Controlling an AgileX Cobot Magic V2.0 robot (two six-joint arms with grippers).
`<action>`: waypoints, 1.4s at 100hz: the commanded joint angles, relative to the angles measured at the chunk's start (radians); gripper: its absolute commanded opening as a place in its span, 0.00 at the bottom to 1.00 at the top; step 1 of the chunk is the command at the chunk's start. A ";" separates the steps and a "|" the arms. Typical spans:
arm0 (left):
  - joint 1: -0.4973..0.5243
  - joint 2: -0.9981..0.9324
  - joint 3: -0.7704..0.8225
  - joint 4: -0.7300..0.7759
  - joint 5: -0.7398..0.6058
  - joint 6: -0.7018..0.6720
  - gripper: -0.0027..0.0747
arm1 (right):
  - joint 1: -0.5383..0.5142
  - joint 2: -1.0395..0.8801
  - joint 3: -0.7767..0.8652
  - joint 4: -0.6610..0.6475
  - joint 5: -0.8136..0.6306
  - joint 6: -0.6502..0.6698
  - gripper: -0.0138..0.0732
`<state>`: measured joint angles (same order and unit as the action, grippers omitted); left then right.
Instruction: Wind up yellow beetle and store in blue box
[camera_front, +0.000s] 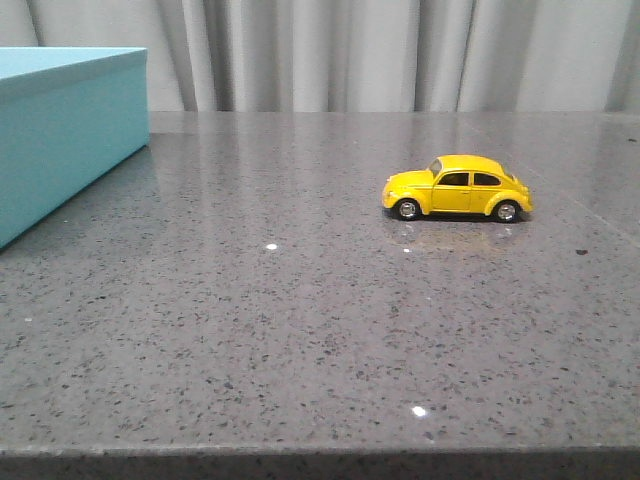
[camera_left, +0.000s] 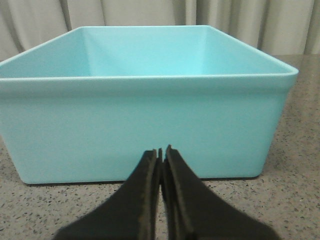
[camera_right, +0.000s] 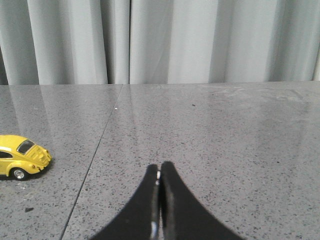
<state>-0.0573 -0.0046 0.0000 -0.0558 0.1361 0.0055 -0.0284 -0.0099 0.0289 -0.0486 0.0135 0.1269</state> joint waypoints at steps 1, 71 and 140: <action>-0.007 -0.033 0.021 -0.007 -0.077 -0.005 0.01 | -0.006 -0.023 -0.017 -0.005 -0.075 -0.008 0.08; -0.005 -0.033 0.021 0.004 -0.120 -0.005 0.01 | -0.006 -0.023 -0.017 -0.005 -0.076 -0.008 0.08; 0.001 0.100 -0.157 -0.057 -0.147 -0.014 0.01 | -0.003 0.033 -0.243 -0.005 0.229 -0.007 0.09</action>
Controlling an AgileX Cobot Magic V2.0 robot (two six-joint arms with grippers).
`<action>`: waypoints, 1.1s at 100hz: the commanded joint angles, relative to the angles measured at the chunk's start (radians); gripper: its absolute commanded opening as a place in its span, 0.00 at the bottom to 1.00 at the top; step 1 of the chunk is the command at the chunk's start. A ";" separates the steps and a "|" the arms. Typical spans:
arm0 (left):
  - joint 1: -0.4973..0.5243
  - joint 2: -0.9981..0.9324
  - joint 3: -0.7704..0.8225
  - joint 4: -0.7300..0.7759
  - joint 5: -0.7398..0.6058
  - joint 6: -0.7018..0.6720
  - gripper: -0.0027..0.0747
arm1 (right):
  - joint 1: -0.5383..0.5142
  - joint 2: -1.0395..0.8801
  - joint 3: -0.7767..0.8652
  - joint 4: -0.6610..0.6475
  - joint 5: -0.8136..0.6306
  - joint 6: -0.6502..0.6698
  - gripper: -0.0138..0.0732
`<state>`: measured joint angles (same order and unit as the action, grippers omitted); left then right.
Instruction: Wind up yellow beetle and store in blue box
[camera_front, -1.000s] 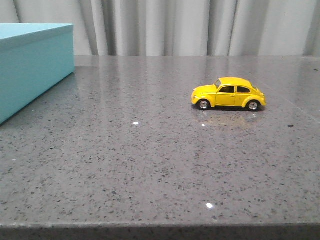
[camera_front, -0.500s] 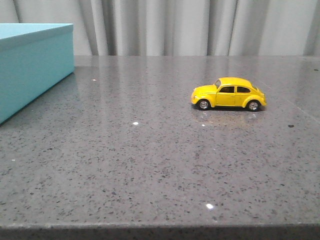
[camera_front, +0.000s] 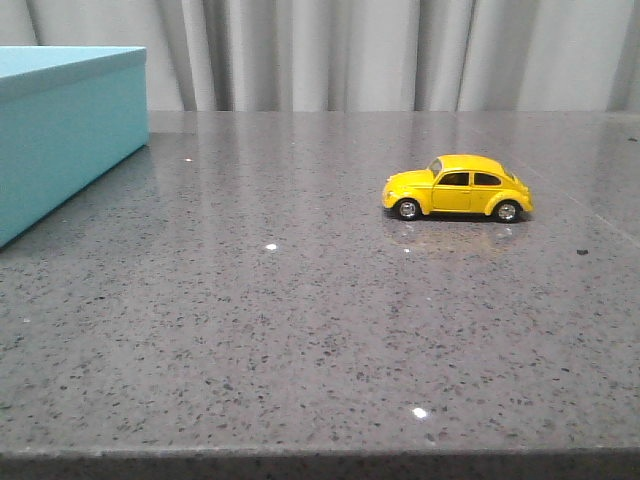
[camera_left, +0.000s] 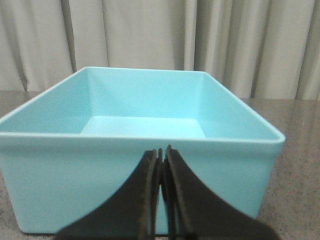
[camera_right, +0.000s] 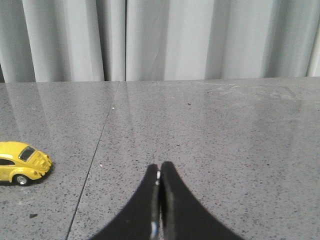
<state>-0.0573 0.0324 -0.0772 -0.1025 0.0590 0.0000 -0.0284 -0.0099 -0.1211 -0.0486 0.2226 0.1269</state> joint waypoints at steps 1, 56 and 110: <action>0.001 0.067 -0.084 -0.010 -0.072 -0.008 0.01 | -0.003 0.036 -0.098 -0.005 0.027 -0.007 0.09; -0.001 0.315 -0.276 -0.028 -0.099 -0.008 0.01 | -0.003 0.351 -0.398 0.096 0.255 -0.014 0.09; -0.005 0.315 -0.276 -0.075 -0.117 -0.008 0.01 | 0.098 0.536 -0.513 0.100 0.356 -0.014 0.09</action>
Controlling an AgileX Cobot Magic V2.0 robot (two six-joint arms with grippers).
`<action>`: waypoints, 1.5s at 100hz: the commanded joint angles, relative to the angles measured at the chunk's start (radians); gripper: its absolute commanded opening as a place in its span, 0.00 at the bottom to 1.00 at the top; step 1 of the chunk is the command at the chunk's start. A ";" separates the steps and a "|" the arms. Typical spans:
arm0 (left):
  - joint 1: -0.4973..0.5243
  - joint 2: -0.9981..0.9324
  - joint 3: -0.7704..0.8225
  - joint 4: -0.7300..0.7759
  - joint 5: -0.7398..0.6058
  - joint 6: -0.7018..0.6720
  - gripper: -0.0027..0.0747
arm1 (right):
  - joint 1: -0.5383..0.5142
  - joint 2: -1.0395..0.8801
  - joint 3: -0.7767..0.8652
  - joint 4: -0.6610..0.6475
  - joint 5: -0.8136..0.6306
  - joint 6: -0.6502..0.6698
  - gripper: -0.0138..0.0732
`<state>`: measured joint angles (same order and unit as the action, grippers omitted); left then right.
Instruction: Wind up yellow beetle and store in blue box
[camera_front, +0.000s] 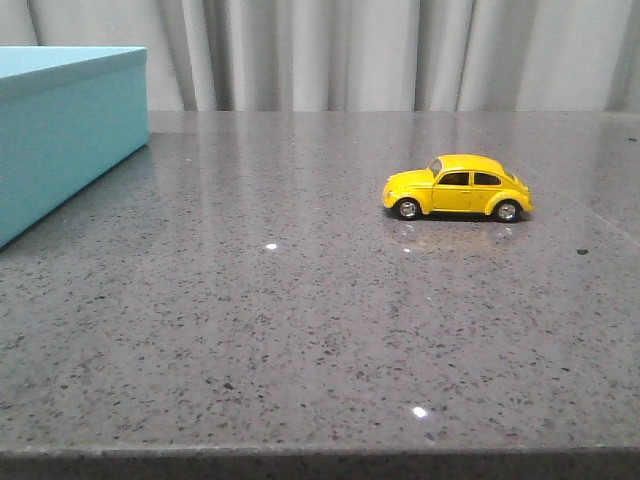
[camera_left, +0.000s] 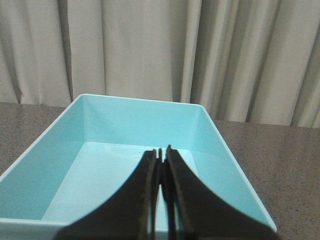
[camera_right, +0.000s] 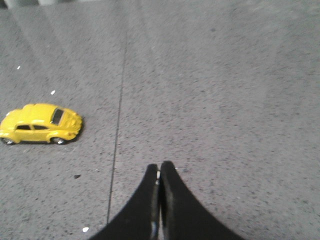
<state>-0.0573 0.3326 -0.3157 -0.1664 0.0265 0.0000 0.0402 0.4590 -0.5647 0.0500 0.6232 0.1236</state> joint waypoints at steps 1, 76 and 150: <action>-0.005 0.015 -0.038 -0.011 -0.085 -0.008 0.01 | 0.034 0.073 -0.077 0.001 -0.043 -0.011 0.09; -0.005 0.015 -0.038 -0.011 -0.085 -0.008 0.01 | 0.299 0.726 -0.581 0.065 0.143 -0.003 0.71; -0.005 0.015 -0.038 -0.011 -0.085 -0.008 0.01 | 0.392 1.144 -0.898 -0.013 0.426 0.358 0.71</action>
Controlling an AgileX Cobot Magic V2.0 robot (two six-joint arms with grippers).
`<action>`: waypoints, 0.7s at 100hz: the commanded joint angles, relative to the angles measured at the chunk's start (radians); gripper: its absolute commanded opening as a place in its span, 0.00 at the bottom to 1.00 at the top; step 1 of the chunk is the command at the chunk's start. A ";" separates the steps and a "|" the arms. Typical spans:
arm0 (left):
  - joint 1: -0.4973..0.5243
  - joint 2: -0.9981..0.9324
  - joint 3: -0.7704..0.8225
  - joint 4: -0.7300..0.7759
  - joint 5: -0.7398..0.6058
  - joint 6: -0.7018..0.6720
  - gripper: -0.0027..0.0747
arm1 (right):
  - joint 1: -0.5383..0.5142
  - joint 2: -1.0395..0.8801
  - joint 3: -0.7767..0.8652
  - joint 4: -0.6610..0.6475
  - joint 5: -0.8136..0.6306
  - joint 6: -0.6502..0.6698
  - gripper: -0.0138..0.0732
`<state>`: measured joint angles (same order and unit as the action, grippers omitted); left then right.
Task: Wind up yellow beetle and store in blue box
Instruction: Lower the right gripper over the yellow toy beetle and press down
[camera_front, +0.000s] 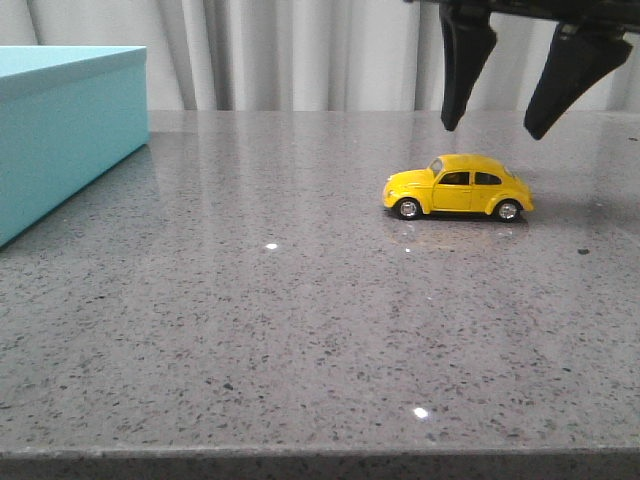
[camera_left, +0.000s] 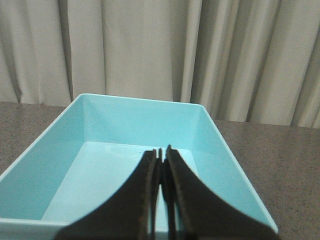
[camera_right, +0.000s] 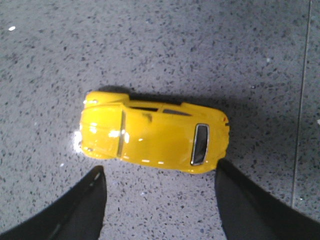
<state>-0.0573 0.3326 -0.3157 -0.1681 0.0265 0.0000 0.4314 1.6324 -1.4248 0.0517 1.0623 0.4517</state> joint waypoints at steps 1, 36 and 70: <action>-0.005 0.015 -0.038 -0.010 -0.085 -0.008 0.01 | 0.001 -0.030 -0.038 -0.015 -0.013 0.031 0.71; -0.005 0.015 -0.038 -0.010 -0.085 -0.008 0.01 | 0.001 0.016 -0.040 -0.022 -0.035 0.073 0.71; -0.005 0.015 -0.038 -0.010 -0.085 -0.008 0.01 | 0.001 0.019 -0.040 -0.020 -0.086 0.089 0.71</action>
<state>-0.0573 0.3326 -0.3157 -0.1702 0.0265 0.0000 0.4314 1.6930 -1.4332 0.0468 1.0142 0.5370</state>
